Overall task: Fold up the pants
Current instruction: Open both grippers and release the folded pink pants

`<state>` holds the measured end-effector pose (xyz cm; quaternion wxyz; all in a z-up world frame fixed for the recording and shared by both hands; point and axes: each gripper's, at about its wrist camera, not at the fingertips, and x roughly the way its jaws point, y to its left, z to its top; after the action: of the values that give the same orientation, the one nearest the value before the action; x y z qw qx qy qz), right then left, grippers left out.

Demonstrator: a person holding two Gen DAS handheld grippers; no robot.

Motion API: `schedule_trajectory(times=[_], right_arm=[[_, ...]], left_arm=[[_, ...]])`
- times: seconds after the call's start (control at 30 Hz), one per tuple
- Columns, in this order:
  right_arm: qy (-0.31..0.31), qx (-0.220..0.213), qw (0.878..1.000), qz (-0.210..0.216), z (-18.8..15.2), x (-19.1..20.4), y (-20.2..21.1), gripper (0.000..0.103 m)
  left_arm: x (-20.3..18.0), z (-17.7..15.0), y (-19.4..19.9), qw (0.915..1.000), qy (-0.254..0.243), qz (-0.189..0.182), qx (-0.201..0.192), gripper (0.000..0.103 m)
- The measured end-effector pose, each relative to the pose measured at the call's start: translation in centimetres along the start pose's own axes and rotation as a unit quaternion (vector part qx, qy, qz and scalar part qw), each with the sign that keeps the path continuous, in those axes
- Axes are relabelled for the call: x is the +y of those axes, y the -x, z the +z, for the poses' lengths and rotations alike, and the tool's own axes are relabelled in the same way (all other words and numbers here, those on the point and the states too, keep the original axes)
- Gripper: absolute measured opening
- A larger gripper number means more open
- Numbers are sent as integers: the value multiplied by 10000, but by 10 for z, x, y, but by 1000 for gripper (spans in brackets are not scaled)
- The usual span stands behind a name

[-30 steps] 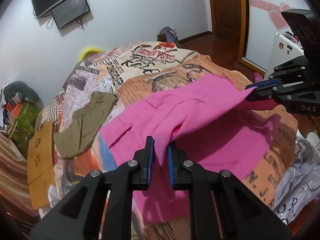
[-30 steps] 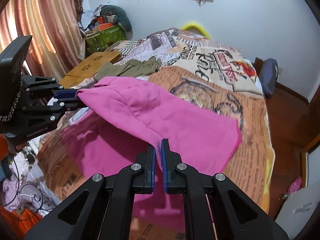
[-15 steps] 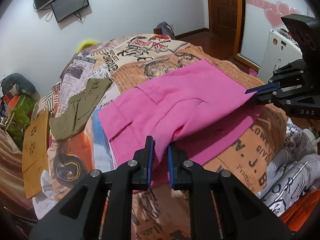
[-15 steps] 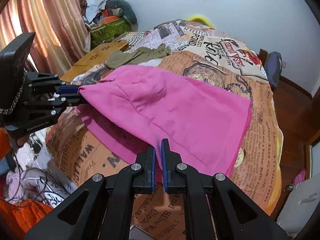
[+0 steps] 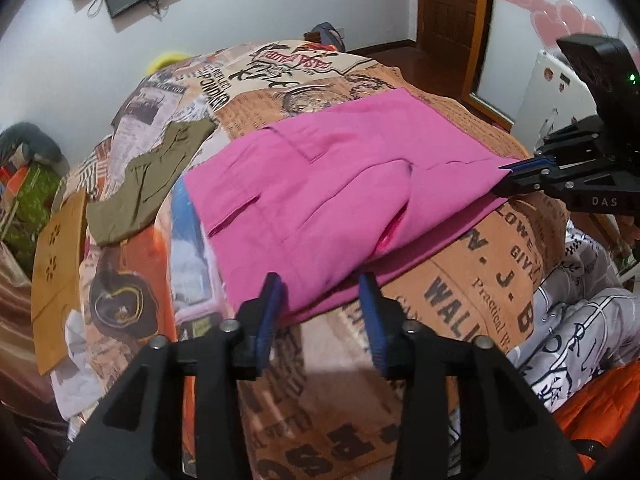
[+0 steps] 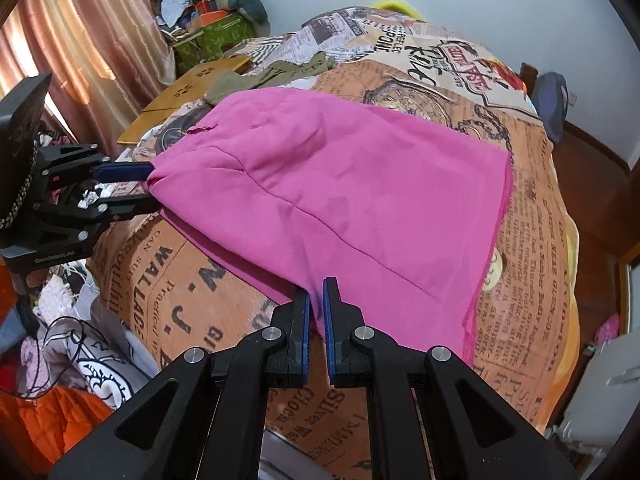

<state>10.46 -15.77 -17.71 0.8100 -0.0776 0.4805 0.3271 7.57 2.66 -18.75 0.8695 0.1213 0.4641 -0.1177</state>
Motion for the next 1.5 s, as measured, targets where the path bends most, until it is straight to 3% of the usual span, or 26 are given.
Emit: schedule_trajectory(times=[0.27, 0.53, 0.67, 0.87, 0.93, 0.97, 1.0, 1.07, 1.23, 1.5], right_arm=[[-188, -293, 9993, -96, 9, -11, 29, 14], [-488, -740, 9961, 5, 30, -20, 43, 15], [-636, -543, 9965, -3, 28, -27, 22, 15], [-731, 157, 9972, -47, 7, -37, -21, 15], [-807, 117, 9967, -40, 0, -42, -22, 20], [-806, 111, 9966, -91, 0, -43, -21, 28], [-788, 114, 9967, -173, -1, -45, -19, 34], [-810, 143, 9964, -186, -3, -49, -18, 35], [-777, 161, 9963, -335, -12, -56, -15, 35], [-914, 198, 9946, -458, -21, -64, -13, 35]], left_arm=[[35, -6, 22, 9980, 620, 28, -122, 41], [48, 18, 29, 9944, 978, 89, -388, 42], [47, 30, 10, 9925, 1187, -152, -265, 42], [42, 22, -25, 9916, 1267, -224, 117, 42], [41, 16, -32, 9923, 1211, -196, 159, 44], [41, 15, -31, 9930, 1166, -148, 132, 46], [40, 14, -31, 9937, 1114, -47, 109, 53], [40, 12, -31, 9946, 1026, 86, 107, 58], [46, 4, -30, 9939, 1101, 6, 85, 64], [50, -1, -27, 9930, 1178, -49, 36, 66]])
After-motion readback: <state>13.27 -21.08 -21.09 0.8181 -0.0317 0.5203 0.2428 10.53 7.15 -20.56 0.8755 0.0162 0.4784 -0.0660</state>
